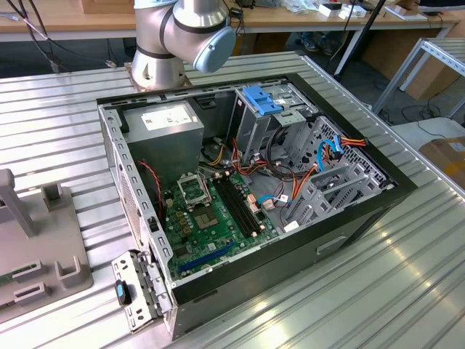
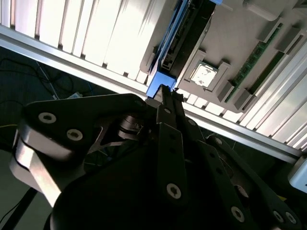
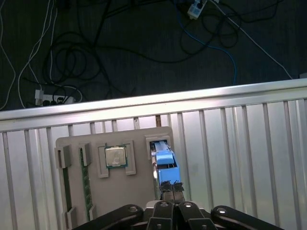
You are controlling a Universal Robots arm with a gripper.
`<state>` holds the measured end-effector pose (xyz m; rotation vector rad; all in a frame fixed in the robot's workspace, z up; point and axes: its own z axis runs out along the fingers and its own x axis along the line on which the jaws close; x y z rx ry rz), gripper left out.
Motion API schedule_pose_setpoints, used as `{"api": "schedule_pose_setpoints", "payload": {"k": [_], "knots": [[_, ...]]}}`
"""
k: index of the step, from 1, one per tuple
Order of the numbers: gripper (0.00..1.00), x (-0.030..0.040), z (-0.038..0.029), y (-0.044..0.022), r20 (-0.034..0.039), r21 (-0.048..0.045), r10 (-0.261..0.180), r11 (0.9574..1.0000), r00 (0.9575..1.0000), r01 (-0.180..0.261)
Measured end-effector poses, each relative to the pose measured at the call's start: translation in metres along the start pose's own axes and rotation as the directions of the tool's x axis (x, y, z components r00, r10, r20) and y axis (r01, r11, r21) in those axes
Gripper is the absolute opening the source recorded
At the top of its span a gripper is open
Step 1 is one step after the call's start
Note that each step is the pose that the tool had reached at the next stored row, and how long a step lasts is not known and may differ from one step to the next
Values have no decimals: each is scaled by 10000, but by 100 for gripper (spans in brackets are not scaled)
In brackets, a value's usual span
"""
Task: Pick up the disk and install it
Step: 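Pick up the disk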
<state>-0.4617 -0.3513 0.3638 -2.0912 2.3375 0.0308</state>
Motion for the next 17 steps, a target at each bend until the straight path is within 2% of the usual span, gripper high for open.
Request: {"api": "schedule_pose_setpoints", "payload": {"k": [1, 2, 4, 5, 13, 17], "knots": [[24, 1, 0, 1, 3, 0, 0, 10000, 10000, 0], [36, 0, 0, 1, 5, 0, 2, 10000, 10000, -2], [36, 1, 0, 0, 5, 0, 0, 10000, 10000, 0], [42, 1, 0, 0, 5, -1, 0, 10000, 10000, 0], [42, 3, 43, 0, 8, -3, 1, 10000, 10000, -1], [42, 4, 122, -1, 12, -1, 0, 10000, 10000, 0]]}}
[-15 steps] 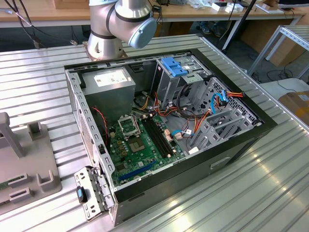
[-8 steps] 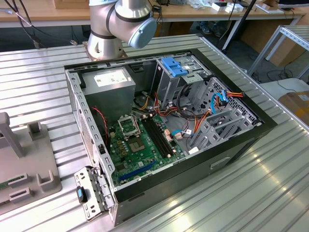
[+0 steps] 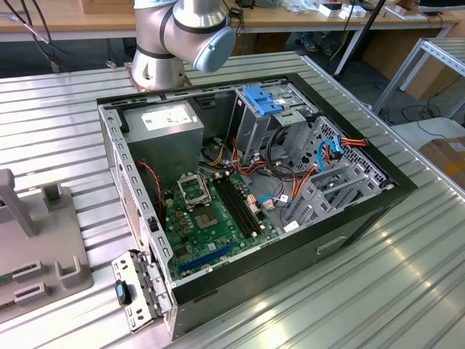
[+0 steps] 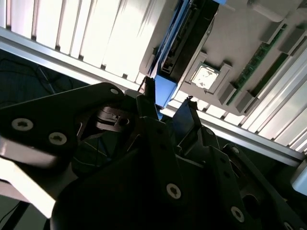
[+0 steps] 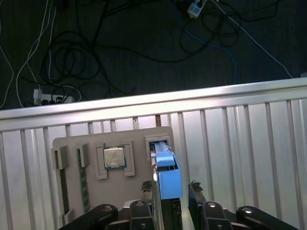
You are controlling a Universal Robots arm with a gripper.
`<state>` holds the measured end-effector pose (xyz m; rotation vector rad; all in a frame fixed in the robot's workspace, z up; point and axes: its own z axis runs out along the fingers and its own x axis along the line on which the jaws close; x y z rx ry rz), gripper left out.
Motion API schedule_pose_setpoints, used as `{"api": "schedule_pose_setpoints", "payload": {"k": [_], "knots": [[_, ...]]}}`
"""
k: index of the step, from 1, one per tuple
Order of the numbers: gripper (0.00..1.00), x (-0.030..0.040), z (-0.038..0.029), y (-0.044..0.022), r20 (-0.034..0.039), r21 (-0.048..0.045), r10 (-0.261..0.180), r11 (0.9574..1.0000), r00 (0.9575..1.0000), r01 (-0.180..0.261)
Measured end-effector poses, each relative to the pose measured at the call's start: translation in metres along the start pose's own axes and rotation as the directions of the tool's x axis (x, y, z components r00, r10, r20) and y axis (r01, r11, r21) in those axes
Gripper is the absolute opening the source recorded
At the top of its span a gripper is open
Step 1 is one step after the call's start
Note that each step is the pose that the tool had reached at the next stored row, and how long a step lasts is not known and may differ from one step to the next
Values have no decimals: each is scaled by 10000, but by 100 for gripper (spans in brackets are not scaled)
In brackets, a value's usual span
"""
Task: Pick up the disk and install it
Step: 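Pick up the disk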
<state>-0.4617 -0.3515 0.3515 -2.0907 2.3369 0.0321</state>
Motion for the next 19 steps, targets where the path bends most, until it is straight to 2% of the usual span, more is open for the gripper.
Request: {"api": "schedule_pose_setpoints", "payload": {"k": [4, 8, 10, 13, 16, 18, 19], "knots": [[42, 1, 74, -1, 0, 0, 0, 10000, 10000, 0], [42, -2, 77, -1, 1, 2, 0, 10000, 10000, 0], [42, -40, 79, 4, 0, 1, 1, 10000, 10000, -1], [42, -43, 113, 4, -1, -1, 0, 10000, 10000, 0], [42, -43, 114, 4, -1, 0, 0, 10000, 10000, 0], [44, -43, 115, 4, -1, -1, 0, 10000, 10000, 0], [50, -43, 118, 4, 0, 1, -12, 10000, 10000, 12]]}}
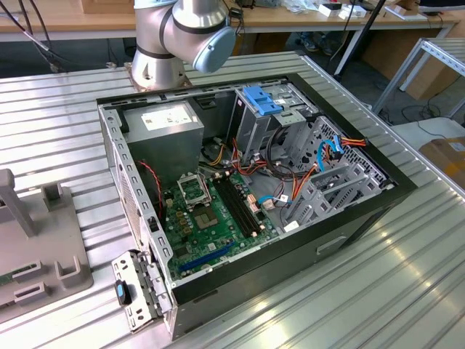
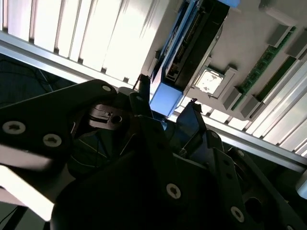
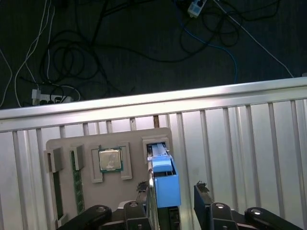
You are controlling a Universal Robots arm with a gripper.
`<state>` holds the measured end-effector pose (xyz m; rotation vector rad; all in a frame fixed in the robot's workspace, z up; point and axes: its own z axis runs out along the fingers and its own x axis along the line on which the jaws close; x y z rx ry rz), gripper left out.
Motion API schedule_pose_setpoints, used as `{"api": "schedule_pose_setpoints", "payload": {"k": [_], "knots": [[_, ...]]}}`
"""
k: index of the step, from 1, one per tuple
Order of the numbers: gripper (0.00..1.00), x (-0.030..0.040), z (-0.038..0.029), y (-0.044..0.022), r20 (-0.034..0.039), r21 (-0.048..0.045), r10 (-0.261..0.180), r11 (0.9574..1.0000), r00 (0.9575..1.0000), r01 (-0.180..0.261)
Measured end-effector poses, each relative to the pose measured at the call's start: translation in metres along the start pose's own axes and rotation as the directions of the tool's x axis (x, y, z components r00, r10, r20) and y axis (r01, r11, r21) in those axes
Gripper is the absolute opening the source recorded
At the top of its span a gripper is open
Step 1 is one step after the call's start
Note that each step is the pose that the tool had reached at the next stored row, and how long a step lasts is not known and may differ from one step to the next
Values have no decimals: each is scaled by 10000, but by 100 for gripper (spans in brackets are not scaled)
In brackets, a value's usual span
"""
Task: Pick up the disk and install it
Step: 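Pick up the disk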
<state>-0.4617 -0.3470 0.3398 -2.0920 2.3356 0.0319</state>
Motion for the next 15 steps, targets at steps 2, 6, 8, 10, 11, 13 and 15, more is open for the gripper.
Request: {"api": "schedule_pose_setpoints", "payload": {"k": [2, 6, 8, 10, 11, 13, 15], "knots": [[50, 0, 2, 0, -3, -5, -177, 9998, 9998, 177], [50, 1, 19, 6, -101, -2, -452, 9990, 9989, 452], [50, 2, 75, 6, -109, -5, -582, 9983, 9982, 582], [50, 3, 94, 7, -120, -7, -698, 9976, 9975, 698], [50, 4, 105, 9, -122, -7, -764, 9971, 9970, 764], [50, 6, 121, 11, -125, -9, -868, 9962, 9961, 868], [50, 11, 136, 13, -127, -13, -986, 9951, 9950, 986]]}}
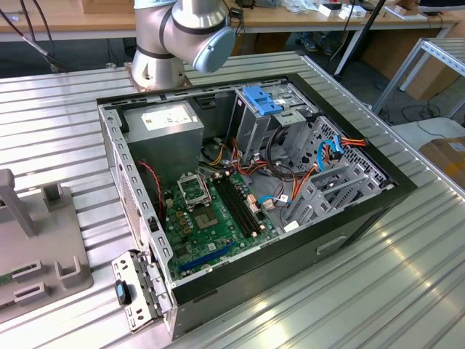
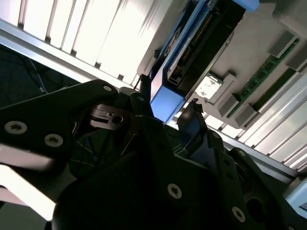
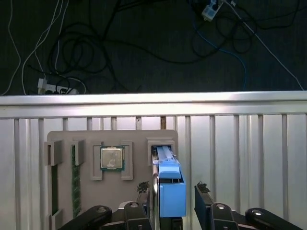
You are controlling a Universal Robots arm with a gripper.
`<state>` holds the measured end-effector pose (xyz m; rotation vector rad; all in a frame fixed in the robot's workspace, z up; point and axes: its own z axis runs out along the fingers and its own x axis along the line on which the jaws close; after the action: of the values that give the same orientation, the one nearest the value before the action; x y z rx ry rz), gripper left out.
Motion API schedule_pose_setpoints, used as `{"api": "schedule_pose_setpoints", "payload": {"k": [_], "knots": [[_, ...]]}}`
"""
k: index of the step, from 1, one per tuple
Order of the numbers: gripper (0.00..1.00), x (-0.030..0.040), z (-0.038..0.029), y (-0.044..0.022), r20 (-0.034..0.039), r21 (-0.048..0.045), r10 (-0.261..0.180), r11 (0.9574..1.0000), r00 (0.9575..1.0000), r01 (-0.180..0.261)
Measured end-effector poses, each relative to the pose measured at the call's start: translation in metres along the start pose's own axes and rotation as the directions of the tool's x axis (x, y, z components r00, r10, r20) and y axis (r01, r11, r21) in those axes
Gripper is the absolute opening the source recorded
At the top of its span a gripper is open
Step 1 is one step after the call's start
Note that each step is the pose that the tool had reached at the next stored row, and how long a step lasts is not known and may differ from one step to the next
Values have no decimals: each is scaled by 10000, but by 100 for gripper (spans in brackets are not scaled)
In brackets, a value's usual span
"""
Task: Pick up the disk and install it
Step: 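Pick up the disk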
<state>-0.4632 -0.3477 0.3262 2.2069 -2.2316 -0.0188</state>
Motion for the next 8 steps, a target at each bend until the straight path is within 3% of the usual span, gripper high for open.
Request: {"api": "schedule_pose_setpoints", "payload": {"k": [8], "knots": [[50, 41, 67, 10, -7, 163, -451, 9989, 9990, 451]]}}
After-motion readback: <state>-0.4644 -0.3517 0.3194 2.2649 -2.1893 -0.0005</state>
